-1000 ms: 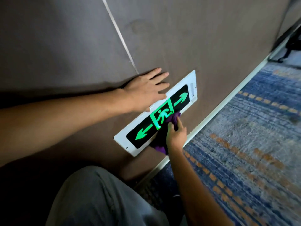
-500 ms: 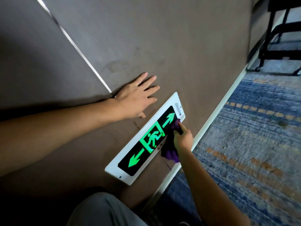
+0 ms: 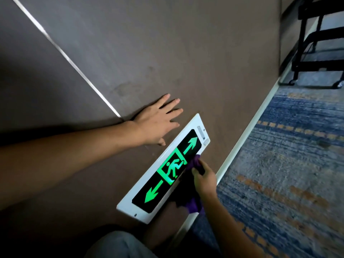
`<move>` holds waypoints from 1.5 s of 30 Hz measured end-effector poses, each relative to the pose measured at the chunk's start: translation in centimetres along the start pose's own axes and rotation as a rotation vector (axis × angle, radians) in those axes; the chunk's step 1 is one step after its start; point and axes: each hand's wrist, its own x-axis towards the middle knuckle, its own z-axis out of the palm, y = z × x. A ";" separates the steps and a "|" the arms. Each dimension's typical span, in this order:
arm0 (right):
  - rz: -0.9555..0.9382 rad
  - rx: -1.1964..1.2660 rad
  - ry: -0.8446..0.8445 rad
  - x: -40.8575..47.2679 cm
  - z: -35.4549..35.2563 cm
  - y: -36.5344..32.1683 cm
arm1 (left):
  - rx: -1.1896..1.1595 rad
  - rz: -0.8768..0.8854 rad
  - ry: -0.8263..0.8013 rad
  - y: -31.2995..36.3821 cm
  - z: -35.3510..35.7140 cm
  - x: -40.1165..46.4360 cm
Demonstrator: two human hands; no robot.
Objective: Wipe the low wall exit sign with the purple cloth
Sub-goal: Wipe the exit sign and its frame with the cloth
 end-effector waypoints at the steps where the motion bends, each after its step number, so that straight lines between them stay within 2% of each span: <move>1: -0.008 0.007 0.039 0.9 -0.9 -1.0 | -0.009 0.006 0.011 0.0 0.0 0.1; 5: -0.145 -0.002 0.179 5.7 -3.7 -7.1 | -0.020 -0.001 0.023 -0.1 0.2 0.0; 8: -0.288 -0.061 0.182 7.9 -3.5 -11.3 | -0.046 0.008 0.031 0.0 0.2 0.1; 12: -0.434 -0.119 0.192 7.3 -1.0 -10.6 | -0.040 0.020 0.028 0.0 0.3 0.0; 18: -0.122 -0.140 0.206 6.5 -0.3 -3.5 | -0.037 0.021 0.039 0.0 0.5 0.0; 21: 0.047 -0.197 0.152 7.5 -1.0 -3.0 | -0.045 0.029 0.032 -0.1 0.4 0.0; 24: 0.083 -0.244 0.127 7.6 -1.6 -3.6 | -0.042 0.030 0.031 0.1 0.2 -0.1; 26: -0.014 -0.220 0.172 6.5 -1.2 -5.2 | -0.029 0.026 -0.002 0.1 0.1 -0.2; 30: -0.365 -0.119 0.247 5.1 0.4 -10.2 | -0.046 0.009 0.025 -0.2 0.0 -0.2; 32: -0.436 -0.112 0.271 5.6 0.3 -10.9 | -0.023 -0.001 0.022 0.0 -0.2 -0.2; 35: -0.232 -0.069 0.280 6.3 -0.1 -7.6 | -0.002 -0.006 0.040 0.1 0.3 -0.5; 39: 0.022 -0.234 0.148 7.3 -1.0 -2.2 | 0.010 -0.020 0.084 0.0 0.8 -0.8; 42: 0.121 -0.240 0.100 6.0 -0.2 -0.1 | 0.008 -0.009 0.103 0.2 0.7 -0.8; 45: 0.103 -0.112 0.214 4.5 1.0 -1.1 | 0.018 -0.012 0.092 0.1 0.8 -0.8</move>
